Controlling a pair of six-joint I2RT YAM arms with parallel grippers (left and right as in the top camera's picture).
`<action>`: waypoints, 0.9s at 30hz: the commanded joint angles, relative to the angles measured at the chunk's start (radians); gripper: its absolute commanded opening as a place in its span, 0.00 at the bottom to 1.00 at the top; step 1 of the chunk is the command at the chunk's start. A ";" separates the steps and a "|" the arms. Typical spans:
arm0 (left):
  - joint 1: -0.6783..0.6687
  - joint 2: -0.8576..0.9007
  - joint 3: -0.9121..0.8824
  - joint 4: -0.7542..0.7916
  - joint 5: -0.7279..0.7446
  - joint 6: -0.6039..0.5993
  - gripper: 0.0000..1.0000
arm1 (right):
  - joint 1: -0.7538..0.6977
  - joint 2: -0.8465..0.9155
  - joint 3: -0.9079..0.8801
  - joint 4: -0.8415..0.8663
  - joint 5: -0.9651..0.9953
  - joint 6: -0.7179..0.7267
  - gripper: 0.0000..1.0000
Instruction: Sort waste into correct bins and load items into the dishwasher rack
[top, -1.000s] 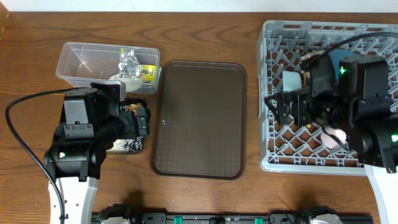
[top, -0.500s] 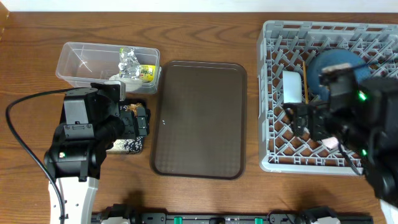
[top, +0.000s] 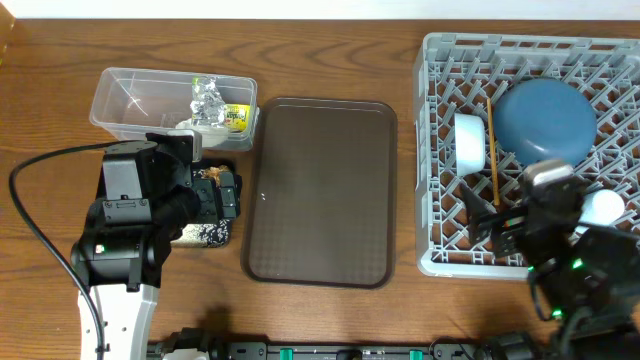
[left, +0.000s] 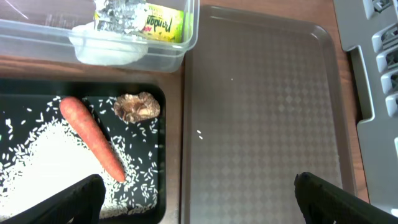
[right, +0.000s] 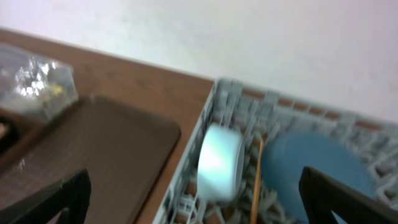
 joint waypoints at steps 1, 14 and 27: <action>-0.001 0.000 0.013 0.000 -0.013 0.008 0.98 | -0.013 -0.101 -0.155 0.100 0.010 0.006 0.99; -0.001 0.000 0.013 0.000 -0.013 0.008 0.98 | -0.106 -0.537 -0.666 0.436 -0.032 0.010 0.99; -0.001 0.000 0.014 0.000 -0.013 0.008 0.98 | -0.153 -0.532 -0.795 0.613 -0.050 0.009 0.99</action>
